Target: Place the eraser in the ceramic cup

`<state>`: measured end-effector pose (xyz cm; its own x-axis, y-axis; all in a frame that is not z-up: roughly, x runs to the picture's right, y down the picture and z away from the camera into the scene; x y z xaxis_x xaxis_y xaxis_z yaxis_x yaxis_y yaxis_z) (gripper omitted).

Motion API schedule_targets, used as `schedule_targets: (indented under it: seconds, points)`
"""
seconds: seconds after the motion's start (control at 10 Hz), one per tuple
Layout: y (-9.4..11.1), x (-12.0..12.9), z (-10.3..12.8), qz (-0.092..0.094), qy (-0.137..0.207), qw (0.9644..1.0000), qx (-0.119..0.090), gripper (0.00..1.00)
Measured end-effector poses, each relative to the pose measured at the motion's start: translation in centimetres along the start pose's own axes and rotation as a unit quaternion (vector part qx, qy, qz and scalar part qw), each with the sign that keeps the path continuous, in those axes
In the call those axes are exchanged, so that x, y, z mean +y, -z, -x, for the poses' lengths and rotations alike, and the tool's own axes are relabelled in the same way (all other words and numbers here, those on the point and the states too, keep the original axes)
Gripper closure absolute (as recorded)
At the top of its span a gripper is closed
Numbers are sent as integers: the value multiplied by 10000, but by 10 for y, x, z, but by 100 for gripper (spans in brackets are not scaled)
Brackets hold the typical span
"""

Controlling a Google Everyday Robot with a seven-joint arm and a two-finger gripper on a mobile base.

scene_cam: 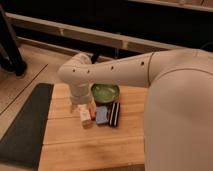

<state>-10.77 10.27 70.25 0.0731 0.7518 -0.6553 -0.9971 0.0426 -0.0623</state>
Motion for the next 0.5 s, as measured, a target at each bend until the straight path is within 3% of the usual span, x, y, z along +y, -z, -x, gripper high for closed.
schedule_targets:
  seconds: [0.3,0.4,0.5]
  points:
    - [0,-2,2,-16,27,10000,-72,35]
    - [7,-6,13,14,183,9992,-356,35]
    - [24,-9,27,91,464,9955,-820,35]
